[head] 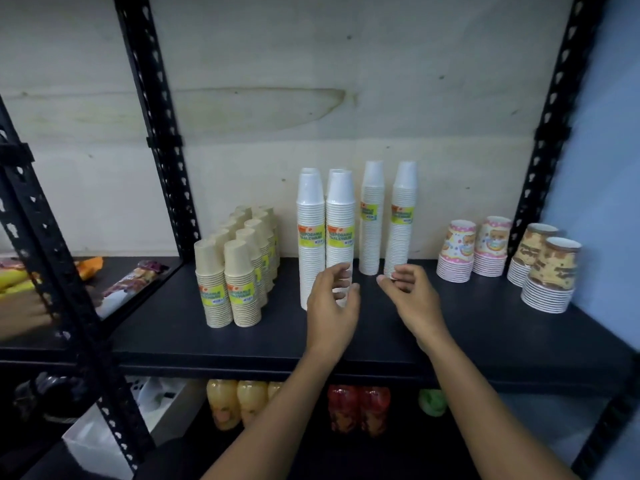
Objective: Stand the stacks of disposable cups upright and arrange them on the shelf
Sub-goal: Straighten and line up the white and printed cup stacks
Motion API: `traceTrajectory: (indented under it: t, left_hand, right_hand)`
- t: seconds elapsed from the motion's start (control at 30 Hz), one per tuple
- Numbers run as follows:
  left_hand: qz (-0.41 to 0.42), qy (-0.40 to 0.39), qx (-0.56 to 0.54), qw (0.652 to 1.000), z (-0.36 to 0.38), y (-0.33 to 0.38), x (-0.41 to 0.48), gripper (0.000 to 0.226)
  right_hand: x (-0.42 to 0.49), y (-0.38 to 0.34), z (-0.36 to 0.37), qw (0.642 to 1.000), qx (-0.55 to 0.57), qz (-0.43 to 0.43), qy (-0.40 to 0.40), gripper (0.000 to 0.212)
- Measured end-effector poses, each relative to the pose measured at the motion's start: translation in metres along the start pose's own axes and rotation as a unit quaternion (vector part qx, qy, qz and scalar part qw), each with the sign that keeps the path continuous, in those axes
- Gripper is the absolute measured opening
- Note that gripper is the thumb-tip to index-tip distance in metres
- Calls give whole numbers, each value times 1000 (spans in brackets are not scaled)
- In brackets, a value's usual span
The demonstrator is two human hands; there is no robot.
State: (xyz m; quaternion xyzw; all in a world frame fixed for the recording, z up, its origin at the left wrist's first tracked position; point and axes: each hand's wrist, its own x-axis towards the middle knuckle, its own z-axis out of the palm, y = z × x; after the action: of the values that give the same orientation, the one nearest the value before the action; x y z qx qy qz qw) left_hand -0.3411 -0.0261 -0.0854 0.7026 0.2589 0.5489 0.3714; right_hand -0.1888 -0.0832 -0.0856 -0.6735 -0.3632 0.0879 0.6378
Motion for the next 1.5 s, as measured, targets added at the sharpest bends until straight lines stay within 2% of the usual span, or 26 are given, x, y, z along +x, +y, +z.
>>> traceTrajectory:
  t: [0.13, 0.27, 0.4, 0.53, 0.73, 0.87, 1.0, 1.27, 1.5]
  left_hand:
    - [-12, -53, -33, 998, 36, 12, 16, 51]
    - [-7, -87, 6, 996, 75, 16, 38, 68]
    - [-11, -80, 57, 995, 95, 15, 62, 75]
    - [-81, -46, 51, 994, 116, -10, 91, 80]
    - [-178, -20, 38, 983, 136, -39, 118, 86]
    - [-198, -8, 18, 980, 142, -62, 128, 81]
    - [-181, 1, 9, 983, 142, -68, 128, 69]
    - [-154, -12, -3, 988, 135, -50, 115, 60]
    - [-63, -41, -9, 997, 118, -10, 82, 53]
  right_hand:
    - [17, -1, -12, 1000, -20, -14, 7, 49]
    - [43, 8, -27, 999, -38, -24, 13, 47]
    - [71, 9, -27, 997, -68, -32, 12, 54]
    - [106, 19, -23, 995, -90, -42, -4, 69]
    - [132, 38, -9, 996, -80, -31, -26, 70]
    - [135, 42, -4, 997, -60, -30, -33, 65]
    - [133, 42, -4, 998, -52, -32, -24, 60]
    - [122, 33, -20, 997, -61, -55, 7, 57]
    - [86, 4, -56, 996, -18, -78, 42, 52]
